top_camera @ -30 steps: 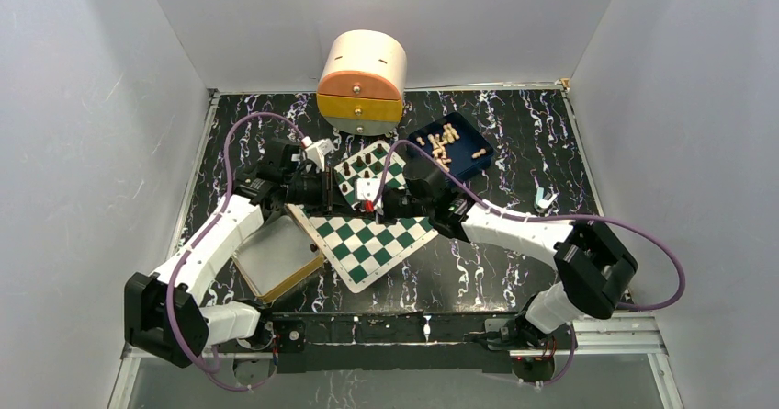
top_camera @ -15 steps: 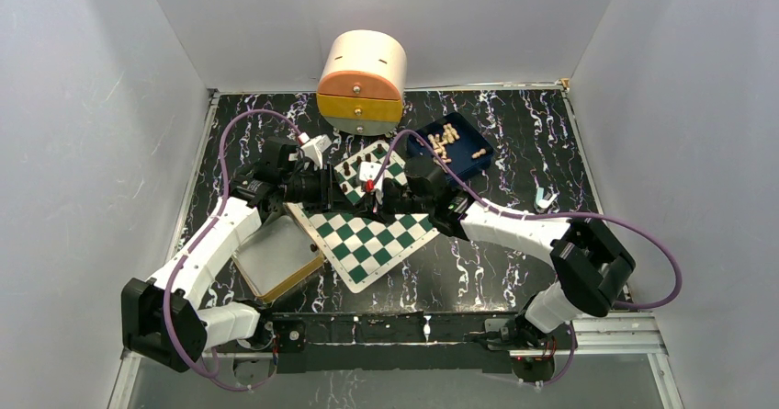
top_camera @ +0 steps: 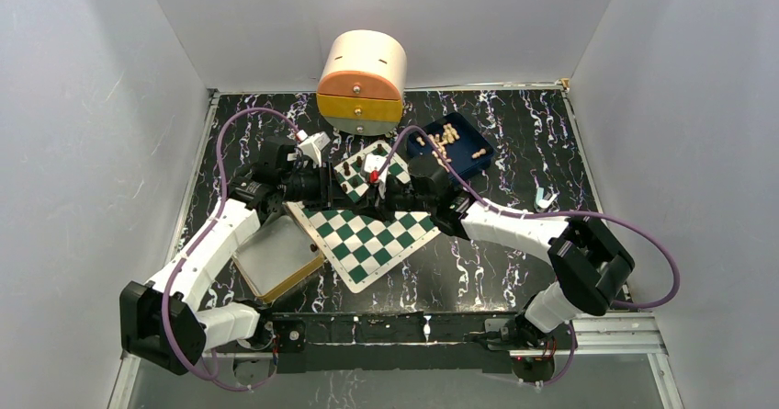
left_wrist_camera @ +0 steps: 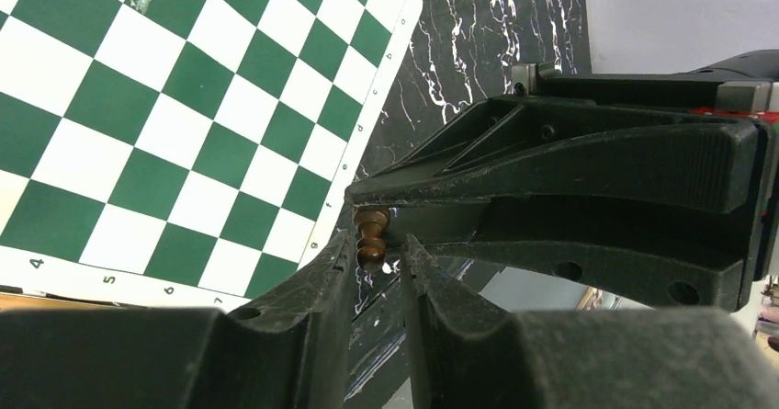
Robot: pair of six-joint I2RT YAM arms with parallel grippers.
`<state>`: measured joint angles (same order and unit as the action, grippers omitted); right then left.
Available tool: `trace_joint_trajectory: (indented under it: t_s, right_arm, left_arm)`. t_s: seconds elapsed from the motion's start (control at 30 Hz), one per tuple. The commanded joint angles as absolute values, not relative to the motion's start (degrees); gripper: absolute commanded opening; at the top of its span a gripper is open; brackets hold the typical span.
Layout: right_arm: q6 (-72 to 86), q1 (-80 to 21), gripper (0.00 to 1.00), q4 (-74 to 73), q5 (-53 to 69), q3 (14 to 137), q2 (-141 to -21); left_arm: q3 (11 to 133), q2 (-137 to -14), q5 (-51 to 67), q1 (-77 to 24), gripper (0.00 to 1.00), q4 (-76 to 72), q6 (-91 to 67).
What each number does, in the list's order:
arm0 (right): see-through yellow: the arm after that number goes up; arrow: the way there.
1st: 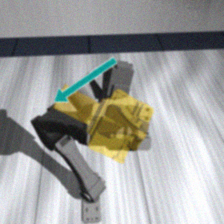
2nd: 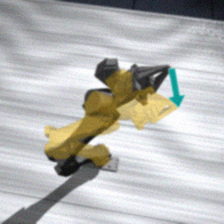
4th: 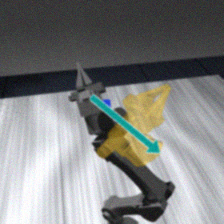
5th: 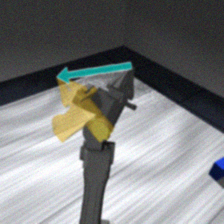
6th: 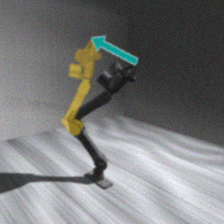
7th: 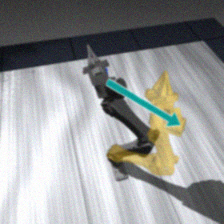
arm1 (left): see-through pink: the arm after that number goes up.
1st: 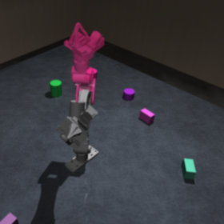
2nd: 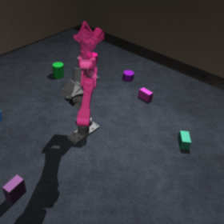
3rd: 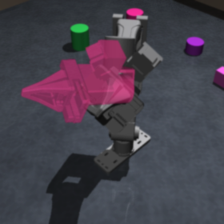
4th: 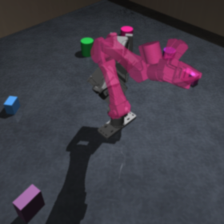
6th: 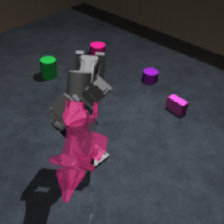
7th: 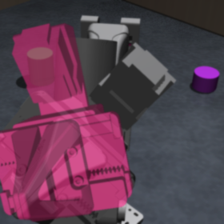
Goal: Set up the chess pieces on the board
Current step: Place the chess piece on the chessboard.
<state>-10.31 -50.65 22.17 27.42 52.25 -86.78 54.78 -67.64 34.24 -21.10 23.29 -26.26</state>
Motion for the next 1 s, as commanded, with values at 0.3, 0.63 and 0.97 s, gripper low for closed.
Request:
trace_joint_trajectory:
  t_s: [0.3,0.63,0.97]
  right_arm:
    - [-6.66,-50.24,0.0,31.97,29.54,51.69,-84.66]
    - [-4.15,-49.23,0.0,34.01,29.97,50.54,-83.7]
    - [-3.06,-48.67,0.0,34.85,30.63,50.07,-83.03]
  left_arm:
    - [54.33,-65.14,34.38,-21.45,0.18,22.68,-28.27]
    - [54.35,-64.42,35.22,-21.45,0.17,22.78,-28.92]
    - [54.73,-65.19,36.47,-21.45,0.15,23.69,-28.11]
